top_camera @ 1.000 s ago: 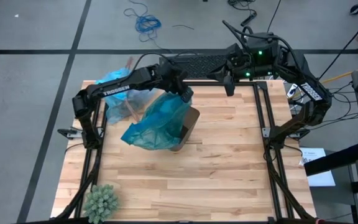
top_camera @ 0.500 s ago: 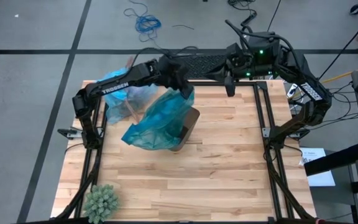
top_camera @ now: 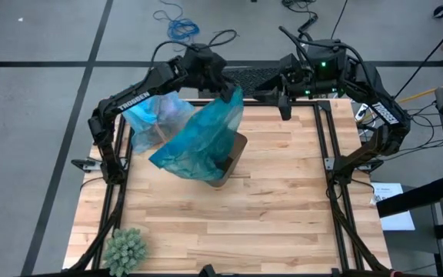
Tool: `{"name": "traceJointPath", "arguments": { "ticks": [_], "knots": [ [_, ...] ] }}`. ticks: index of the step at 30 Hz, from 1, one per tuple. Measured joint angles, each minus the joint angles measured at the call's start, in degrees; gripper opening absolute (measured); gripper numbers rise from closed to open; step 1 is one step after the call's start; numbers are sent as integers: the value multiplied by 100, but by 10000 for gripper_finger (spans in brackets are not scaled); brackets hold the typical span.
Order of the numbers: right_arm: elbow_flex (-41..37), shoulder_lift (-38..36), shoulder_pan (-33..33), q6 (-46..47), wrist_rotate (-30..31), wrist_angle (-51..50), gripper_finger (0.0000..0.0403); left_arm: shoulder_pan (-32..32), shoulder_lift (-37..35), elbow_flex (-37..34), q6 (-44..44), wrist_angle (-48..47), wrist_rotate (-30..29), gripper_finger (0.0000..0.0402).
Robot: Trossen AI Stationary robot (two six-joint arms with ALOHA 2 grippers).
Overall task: Place trash/remove bag and relplace
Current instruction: Insert the blue trash bag into the black trash bin
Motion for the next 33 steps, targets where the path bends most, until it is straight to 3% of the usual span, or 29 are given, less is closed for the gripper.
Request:
{"name": "traceJointPath", "arguments": {
  "ticks": [8, 19, 25, 29, 33],
  "knots": [
    [0, 0, 0, -37, -2, 11, 165, 35, 1, -177, 27, -1166, -75, 183],
    [4, 42, 98, -457, -391, 340, 186, 44, 8, -262, -185, -324, 54, 183],
    [-9, 459, 741, -1585, -896, -450, 191, 67, 8, -261, -189, -322, 332, 183],
    [-6, 568, 1005, -1964, -863, -557, 155, 172, -34, -260, -261, -404, 754, 183],
    [0, 549, 826, -2388, -429, -1255, 65, 306, -68, -258, -338, -396, 974, 183]
  ]
}}
